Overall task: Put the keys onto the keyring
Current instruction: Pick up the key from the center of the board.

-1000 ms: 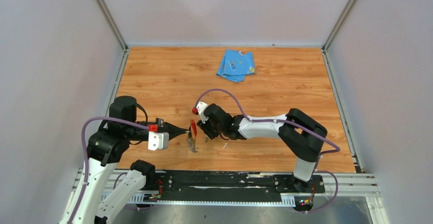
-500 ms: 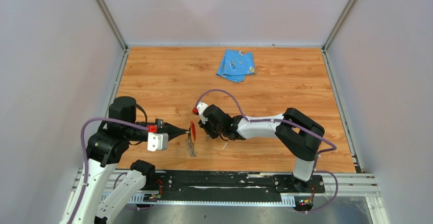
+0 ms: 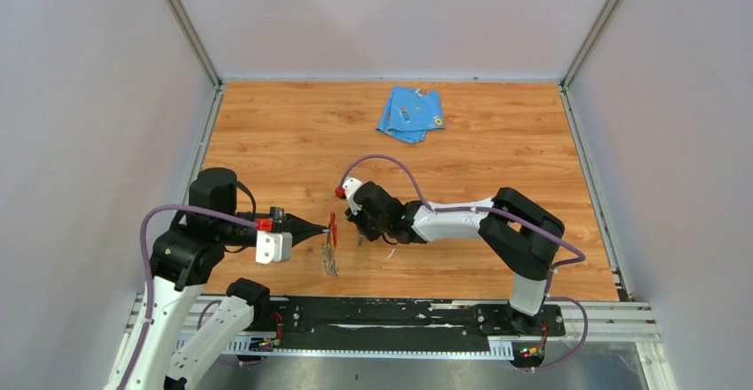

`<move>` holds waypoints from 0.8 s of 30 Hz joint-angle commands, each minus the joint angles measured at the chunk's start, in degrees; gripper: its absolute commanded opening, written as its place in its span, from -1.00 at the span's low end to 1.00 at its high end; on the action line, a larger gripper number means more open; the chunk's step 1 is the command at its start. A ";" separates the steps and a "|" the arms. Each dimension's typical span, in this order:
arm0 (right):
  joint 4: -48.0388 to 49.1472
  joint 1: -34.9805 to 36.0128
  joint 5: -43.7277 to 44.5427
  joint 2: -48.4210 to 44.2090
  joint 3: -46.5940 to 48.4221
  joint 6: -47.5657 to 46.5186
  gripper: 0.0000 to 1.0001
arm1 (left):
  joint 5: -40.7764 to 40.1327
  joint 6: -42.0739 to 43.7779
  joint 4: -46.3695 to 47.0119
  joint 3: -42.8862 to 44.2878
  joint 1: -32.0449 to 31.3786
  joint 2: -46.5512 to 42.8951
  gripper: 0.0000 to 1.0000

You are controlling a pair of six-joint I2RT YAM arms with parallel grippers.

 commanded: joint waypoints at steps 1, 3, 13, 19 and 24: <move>1.41 -0.71 0.22 0.44 0.58 1.06 -0.63 | 1.38 -0.45 -0.03 1.10 -0.35 -0.25 -1.00; 1.63 -0.89 0.24 0.24 0.56 1.05 -0.73 | 1.38 -0.49 -0.07 1.00 -0.35 -0.30 -1.00; 7.79 -1.34 -1.98 -3.70 -3.65 -0.81 -0.99 | 1.47 -0.84 -0.03 1.01 -0.35 -0.53 -1.00; 12.64 -1.34 -4.39 -11.11 -9.64 -4.62 -0.99 | 1.84 -1.19 -0.03 0.87 -0.35 -0.56 -1.00; 25.79 -1.26 -14.19 -26.76 -22.48 -13.77 -0.99 | 3.25 -1.50 -0.03 0.49 -0.35 -0.25 -1.00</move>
